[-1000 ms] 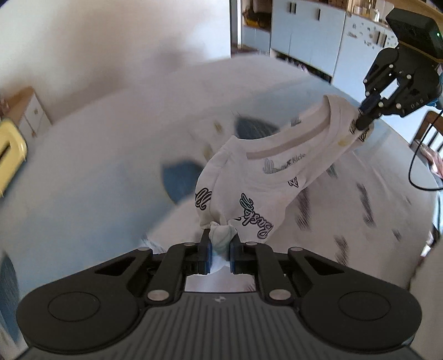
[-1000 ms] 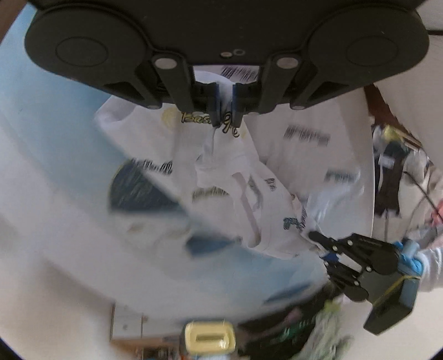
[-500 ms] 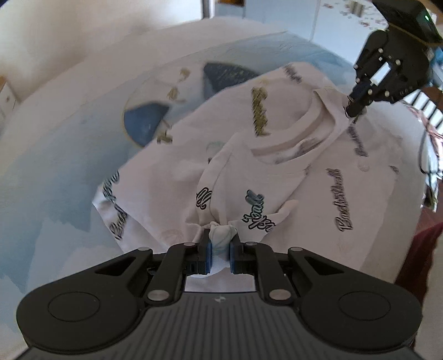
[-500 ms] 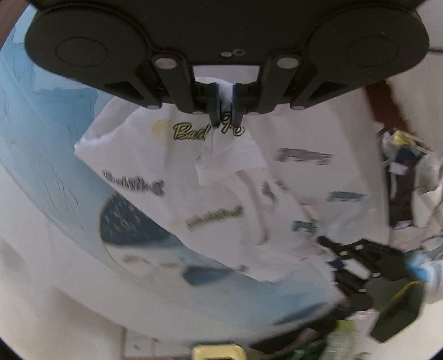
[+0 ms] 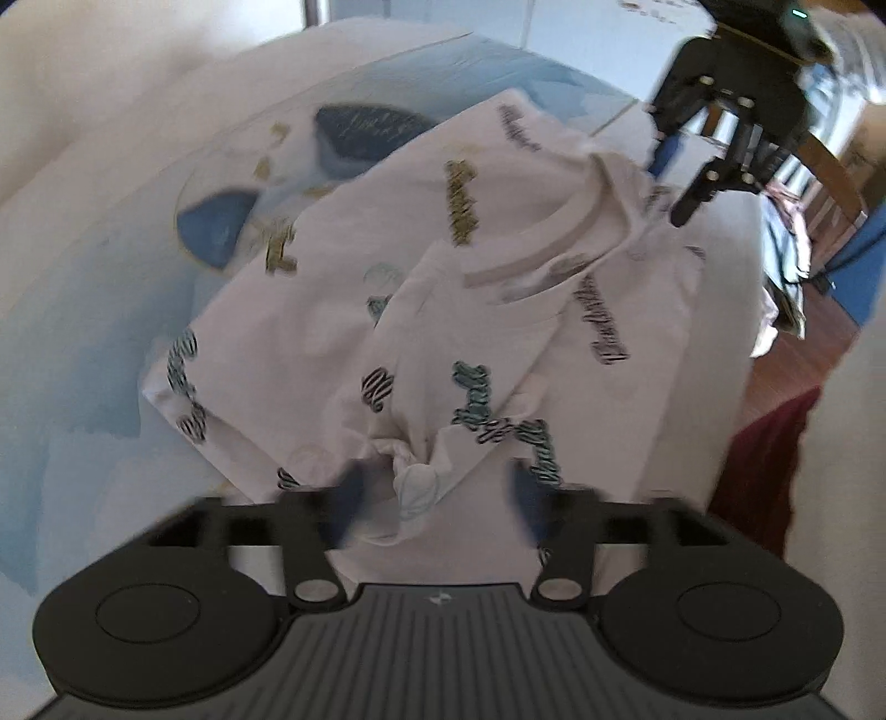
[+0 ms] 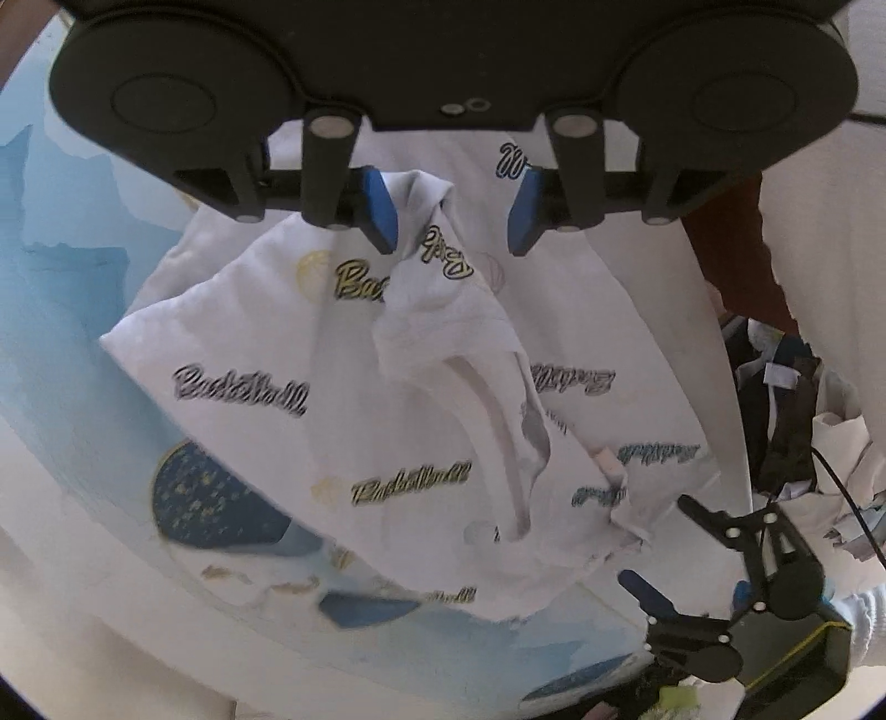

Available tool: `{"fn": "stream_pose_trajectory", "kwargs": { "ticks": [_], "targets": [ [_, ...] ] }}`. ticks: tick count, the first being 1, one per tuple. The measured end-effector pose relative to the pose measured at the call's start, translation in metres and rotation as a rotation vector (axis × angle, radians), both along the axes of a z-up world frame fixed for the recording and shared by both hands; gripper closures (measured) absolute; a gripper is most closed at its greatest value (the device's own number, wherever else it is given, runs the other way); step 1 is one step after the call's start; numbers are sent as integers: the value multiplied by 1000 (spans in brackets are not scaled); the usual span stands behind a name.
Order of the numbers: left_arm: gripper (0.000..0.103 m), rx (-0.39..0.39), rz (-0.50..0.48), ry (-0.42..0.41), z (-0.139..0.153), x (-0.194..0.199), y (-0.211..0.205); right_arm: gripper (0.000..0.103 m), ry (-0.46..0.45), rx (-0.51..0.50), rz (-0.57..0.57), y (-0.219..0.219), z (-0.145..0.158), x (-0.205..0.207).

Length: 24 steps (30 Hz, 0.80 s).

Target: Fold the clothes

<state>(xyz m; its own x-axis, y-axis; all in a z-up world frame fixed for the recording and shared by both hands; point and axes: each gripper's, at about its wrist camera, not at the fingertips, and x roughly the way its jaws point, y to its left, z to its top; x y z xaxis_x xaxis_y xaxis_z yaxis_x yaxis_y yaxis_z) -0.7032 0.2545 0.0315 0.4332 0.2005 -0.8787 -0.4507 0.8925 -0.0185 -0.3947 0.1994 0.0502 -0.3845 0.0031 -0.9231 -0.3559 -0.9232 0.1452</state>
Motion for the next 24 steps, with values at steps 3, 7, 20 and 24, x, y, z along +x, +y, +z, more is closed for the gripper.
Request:
{"fn": "stream_pose_trajectory", "kwargs": {
  "ticks": [3, 7, 20, 24],
  "targets": [
    [28, 34, -33, -13, 15, 5, 1, 0, 21, 9, -6, 4, 8, -1],
    [28, 44, -43, -46, 16, 31, 22, 0, 27, -3, 1, 16, 8, -11],
    [87, -45, -17, -45, -14, 73, 37, 0, 77, -69, 25, 17, -5, -18],
    [92, -25, -46, -63, 3, 64, 17, 0, 98, -78, 107, -3, 16, -8]
  ]
}}
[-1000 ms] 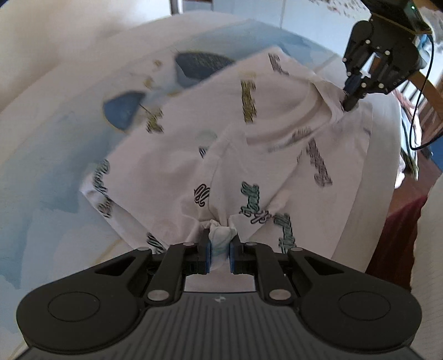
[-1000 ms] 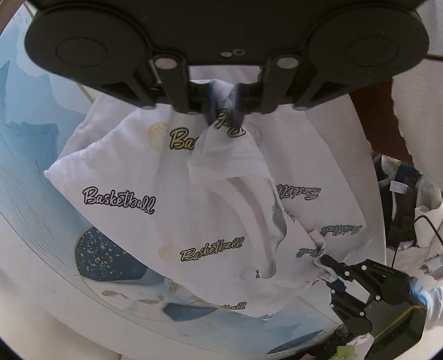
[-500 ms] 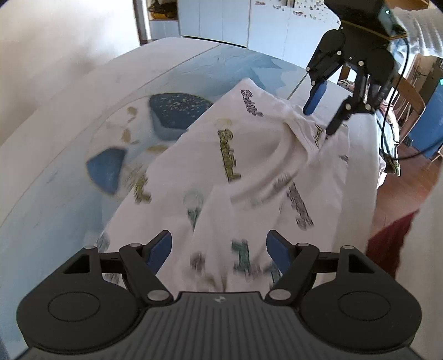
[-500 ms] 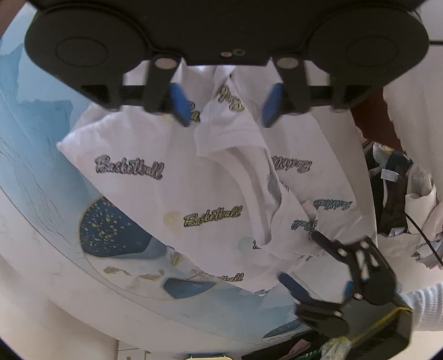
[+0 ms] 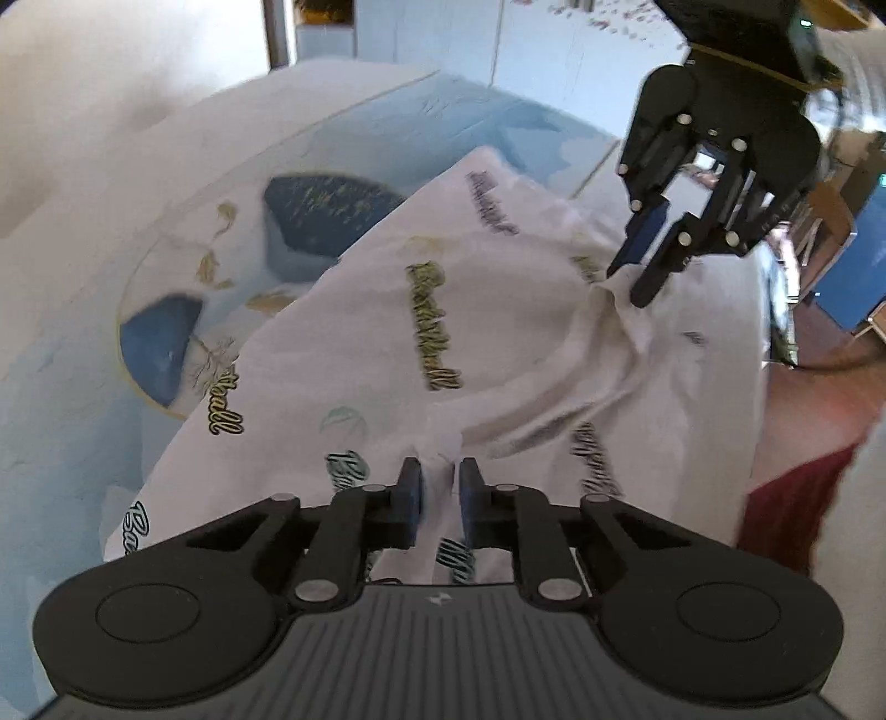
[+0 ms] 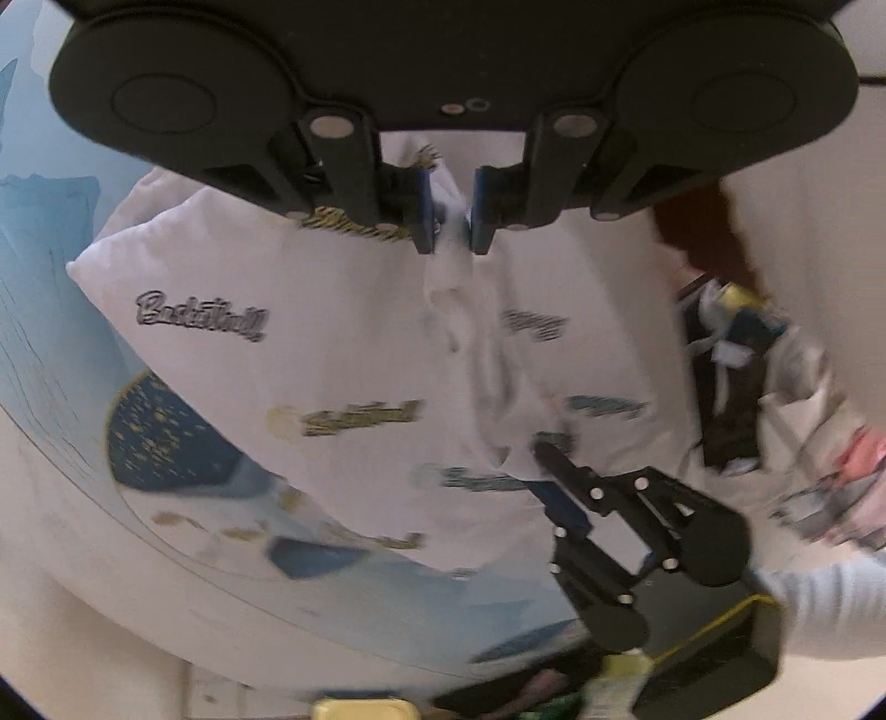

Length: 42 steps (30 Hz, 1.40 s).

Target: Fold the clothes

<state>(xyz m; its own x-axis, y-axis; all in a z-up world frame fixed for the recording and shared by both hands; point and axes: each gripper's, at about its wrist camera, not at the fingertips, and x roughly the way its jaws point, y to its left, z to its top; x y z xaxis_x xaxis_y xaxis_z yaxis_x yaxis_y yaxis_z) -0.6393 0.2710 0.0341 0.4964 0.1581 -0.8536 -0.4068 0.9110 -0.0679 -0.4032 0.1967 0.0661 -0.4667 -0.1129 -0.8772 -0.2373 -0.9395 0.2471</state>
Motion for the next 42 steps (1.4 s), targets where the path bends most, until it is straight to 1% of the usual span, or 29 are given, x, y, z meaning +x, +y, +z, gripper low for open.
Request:
{"fn": "stream_pose_trajectory", "kwargs": {
  "ticks": [2, 4, 6, 8, 10, 11, 12, 13, 15, 17, 19, 21, 24, 29, 32, 35, 39, 42],
  "targets": [
    [92, -33, -13, -8, 5, -9, -13, 0, -7, -27, 30, -12, 2, 3],
    [92, -79, -38, 4, 3, -16, -28, 0, -37, -42, 55, -22, -5, 4],
    [92, -112, -63, 38, -4, -20, -43, 0, -72, -58, 72, -30, -13, 4],
    [92, -145, -77, 80, -11, -25, -51, 0, -90, -71, 77, -31, -14, 6],
    [92, -144, -97, 121, -12, -29, -59, 0, -70, -64, 66, -26, -4, 7],
    [91, -137, -110, 132, -8, -31, -61, 0, -46, -44, 52, -21, 3, 6],
    [91, -121, -106, 126, -3, -32, -61, 0, -23, -14, 32, -15, 10, 4],
    [91, -101, -94, 110, 3, -33, -59, 0, -9, 25, 9, -8, 14, 0],
    [87, -63, -60, 77, 13, -35, -51, 0, 8, 103, -39, 8, 17, -10],
    [84, -41, 0, 63, 10, -34, -38, 0, 8, 179, -81, 25, 16, -23],
    [84, -33, 59, 63, 0, -35, -25, 0, 11, 215, -96, 42, 12, -39],
    [84, -44, 107, 76, -11, -39, -19, 0, 20, 232, -100, 55, 7, -57],
    [84, -67, 152, 87, -25, -49, -20, 0, 33, 231, -101, 68, -4, -87],
    [84, -95, 238, 36, -27, -61, -21, 0, 41, 215, -74, 72, -27, -133],
    [84, -99, 267, 13, -26, -66, -23, 0, 22, 209, -68, 74, -40, -160],
    [83, -96, 291, -6, -25, -68, -24, 0, -18, 219, -68, 78, -49, -177],
    [84, -110, 328, -36, -23, -74, -25, 0, -38, 223, -92, 84, -50, -192],
    [83, -117, 354, -57, -23, -79, -27, 0, -64, 250, -91, 78, -49, -196]
  ]
}}
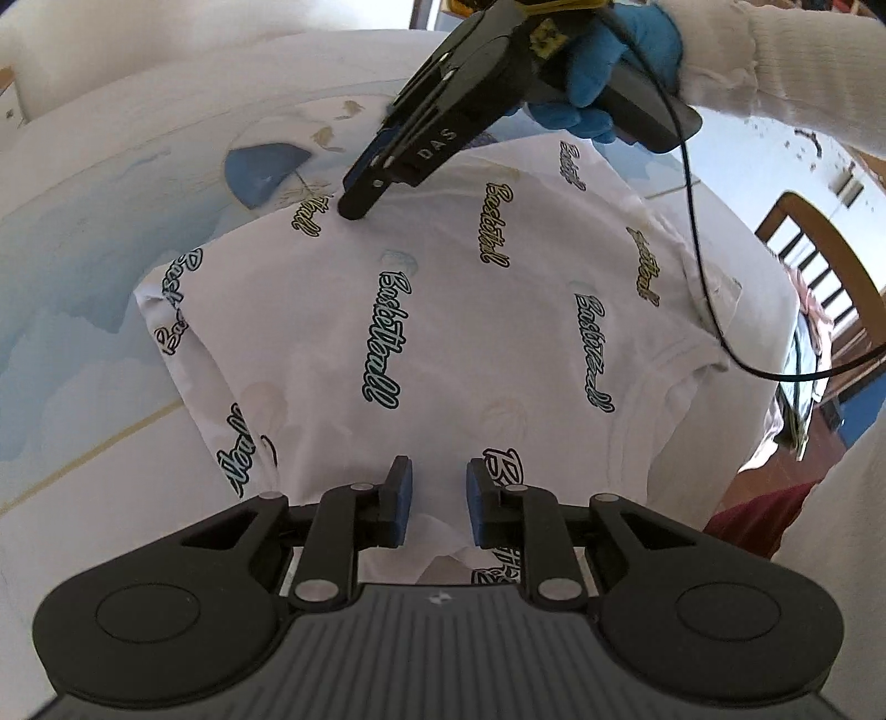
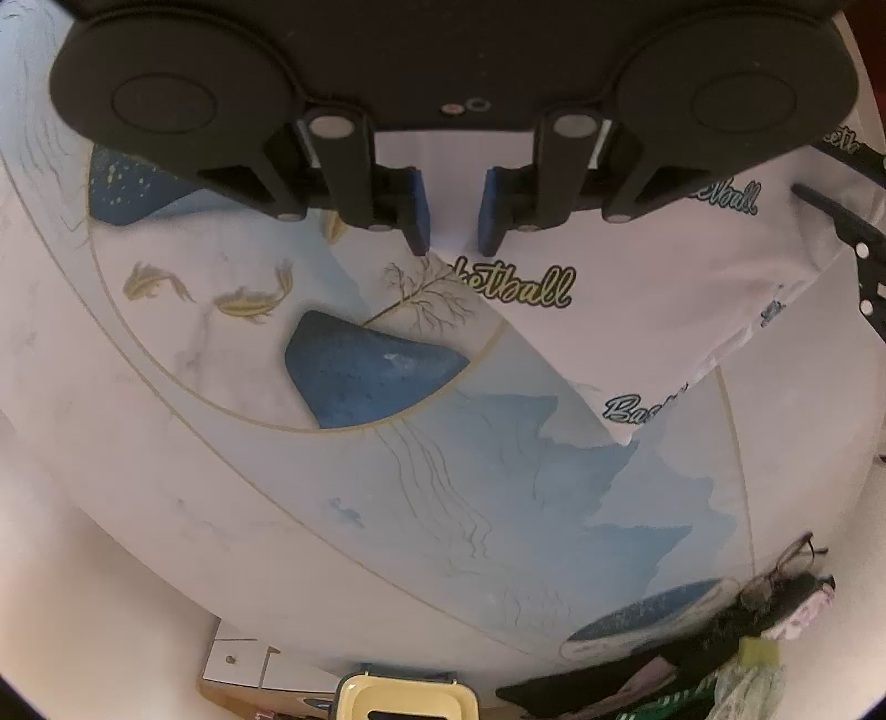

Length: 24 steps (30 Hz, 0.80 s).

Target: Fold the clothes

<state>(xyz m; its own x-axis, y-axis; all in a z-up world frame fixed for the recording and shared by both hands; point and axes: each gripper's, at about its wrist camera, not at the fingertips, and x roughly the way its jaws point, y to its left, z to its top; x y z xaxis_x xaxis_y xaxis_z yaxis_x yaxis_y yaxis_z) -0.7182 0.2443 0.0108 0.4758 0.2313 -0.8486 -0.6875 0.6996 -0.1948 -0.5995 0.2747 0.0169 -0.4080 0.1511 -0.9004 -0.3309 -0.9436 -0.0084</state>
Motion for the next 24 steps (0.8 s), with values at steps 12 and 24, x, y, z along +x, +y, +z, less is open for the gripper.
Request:
{"fn": "stream_pose_trajectory", "kwargs": {
  "ticks": [12, 24],
  "targets": [
    [43, -79, 311, -39, 14, -63, -13, 0, -2, -213, -56, -75, 23, -46],
    [35, -163, 397, -171, -3, -72, -18, 0, -231, -201, -244, -114, -7, -123]
  ]
}}
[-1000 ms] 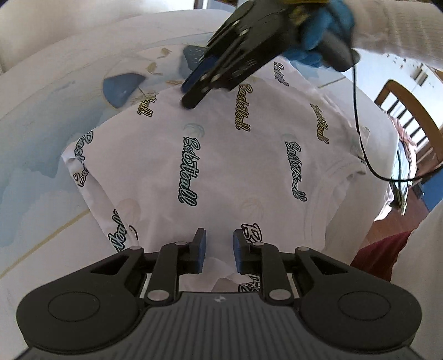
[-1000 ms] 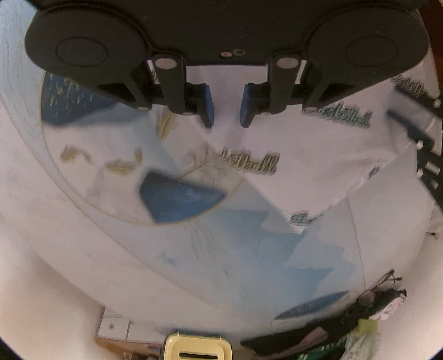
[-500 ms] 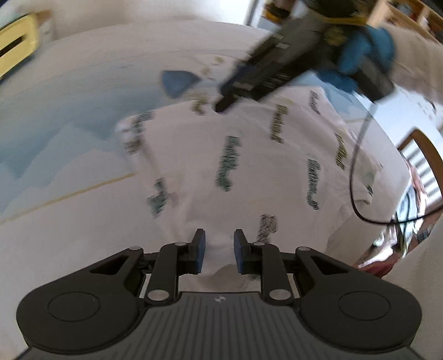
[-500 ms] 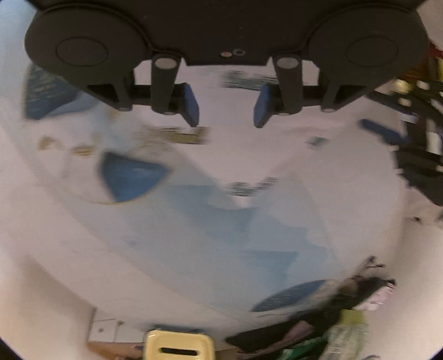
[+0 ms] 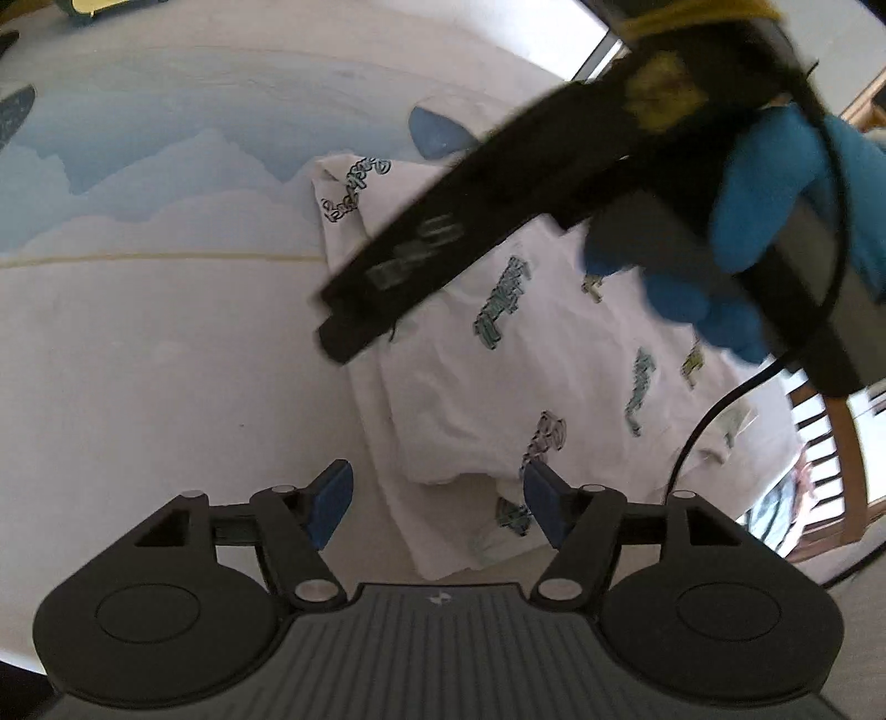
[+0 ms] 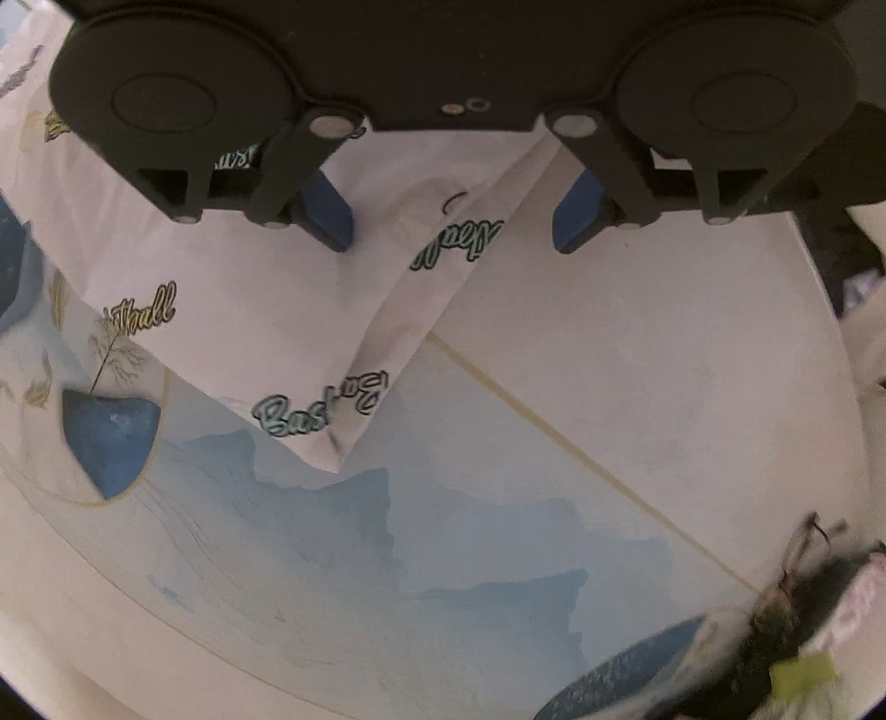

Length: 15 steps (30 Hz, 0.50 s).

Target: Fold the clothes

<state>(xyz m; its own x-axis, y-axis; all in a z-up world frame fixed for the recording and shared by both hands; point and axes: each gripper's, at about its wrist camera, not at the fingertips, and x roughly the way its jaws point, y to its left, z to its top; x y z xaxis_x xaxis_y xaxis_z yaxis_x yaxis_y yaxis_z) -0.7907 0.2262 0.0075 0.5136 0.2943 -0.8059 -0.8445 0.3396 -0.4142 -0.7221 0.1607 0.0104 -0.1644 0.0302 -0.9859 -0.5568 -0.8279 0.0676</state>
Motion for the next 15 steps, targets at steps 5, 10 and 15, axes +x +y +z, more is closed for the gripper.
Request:
{"fn": "stream_pose_trajectory", "kwargs": {
  "ticks": [5, 10, 15],
  "targets": [
    [35, 21, 14, -51, -2, -3, -6, 0, -41, 80, 28, -17, -2, -3],
    [35, 72, 36, -31, 2, -5, -9, 0, -31, 89, -47, -1, 5, 11],
    [34, 78, 22, -13, 1, 4, 4, 0, 34, 31, -127, 18, 12, 34]
  ]
}}
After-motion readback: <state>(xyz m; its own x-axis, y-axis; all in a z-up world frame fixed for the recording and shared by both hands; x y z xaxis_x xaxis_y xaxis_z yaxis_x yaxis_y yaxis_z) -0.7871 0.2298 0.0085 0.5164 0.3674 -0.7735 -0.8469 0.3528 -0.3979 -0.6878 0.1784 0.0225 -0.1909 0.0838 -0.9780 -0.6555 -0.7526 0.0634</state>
